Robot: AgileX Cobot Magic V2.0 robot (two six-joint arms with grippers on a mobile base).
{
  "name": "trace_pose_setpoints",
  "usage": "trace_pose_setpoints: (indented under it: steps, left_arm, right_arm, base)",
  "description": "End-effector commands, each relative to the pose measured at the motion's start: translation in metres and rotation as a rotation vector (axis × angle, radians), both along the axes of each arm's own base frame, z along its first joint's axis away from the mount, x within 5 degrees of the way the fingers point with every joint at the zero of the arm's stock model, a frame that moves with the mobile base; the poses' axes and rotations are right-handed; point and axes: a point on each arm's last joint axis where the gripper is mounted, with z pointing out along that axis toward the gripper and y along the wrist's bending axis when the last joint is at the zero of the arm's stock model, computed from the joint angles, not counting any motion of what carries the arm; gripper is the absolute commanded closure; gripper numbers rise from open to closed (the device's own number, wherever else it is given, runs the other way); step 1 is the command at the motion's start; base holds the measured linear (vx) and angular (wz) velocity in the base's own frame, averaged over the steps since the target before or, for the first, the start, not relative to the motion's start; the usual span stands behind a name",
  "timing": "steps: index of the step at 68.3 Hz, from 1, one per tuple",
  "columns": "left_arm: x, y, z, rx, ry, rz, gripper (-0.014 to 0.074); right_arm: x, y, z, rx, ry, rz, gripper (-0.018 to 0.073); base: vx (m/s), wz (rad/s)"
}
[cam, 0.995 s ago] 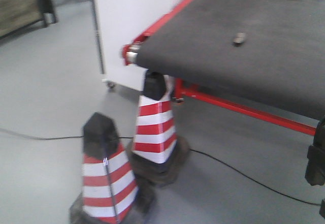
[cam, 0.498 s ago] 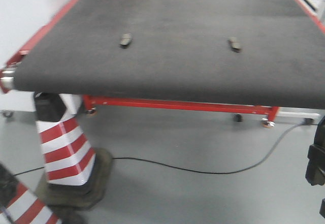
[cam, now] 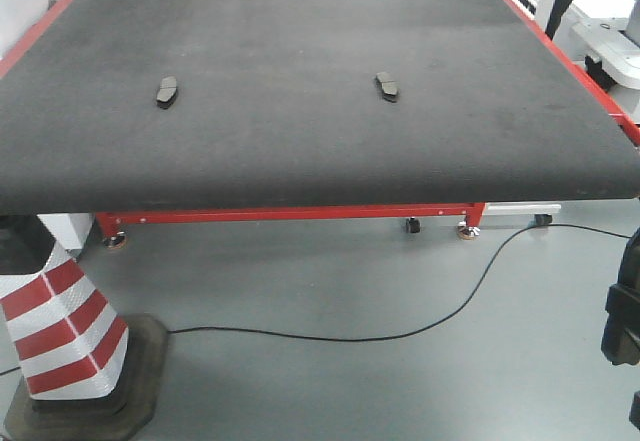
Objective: Move and align brake pads A on conveyor
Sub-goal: 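Turn toward the black conveyor belt and approach it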
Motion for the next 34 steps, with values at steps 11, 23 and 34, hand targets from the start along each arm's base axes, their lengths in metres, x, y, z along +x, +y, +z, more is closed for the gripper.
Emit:
trace_pose_setpoints:
  steps: [11, 23, 34]
  left_arm:
    - [0.0016, -0.0024, 0.0160, -0.032, -0.098, -0.022, 0.0603]
    - [0.0016, -0.0024, 0.0160, -0.032, -0.098, -0.022, 0.0603]
    - [0.0016, -0.0024, 0.0160, -0.032, -0.098, -0.022, 0.0603]
  right_arm:
    - [0.0011, 0.0017, 0.0175, 0.019, -0.115, 0.021, 0.0564]
    - [0.0011, 0.0017, 0.0175, 0.019, -0.115, 0.021, 0.0564]
    - [0.0011, 0.0017, 0.0175, 0.019, -0.115, 0.021, 0.0564]
  base:
    - [0.09, -0.08]
    - [0.16, -0.06]
    - [0.25, -0.03]
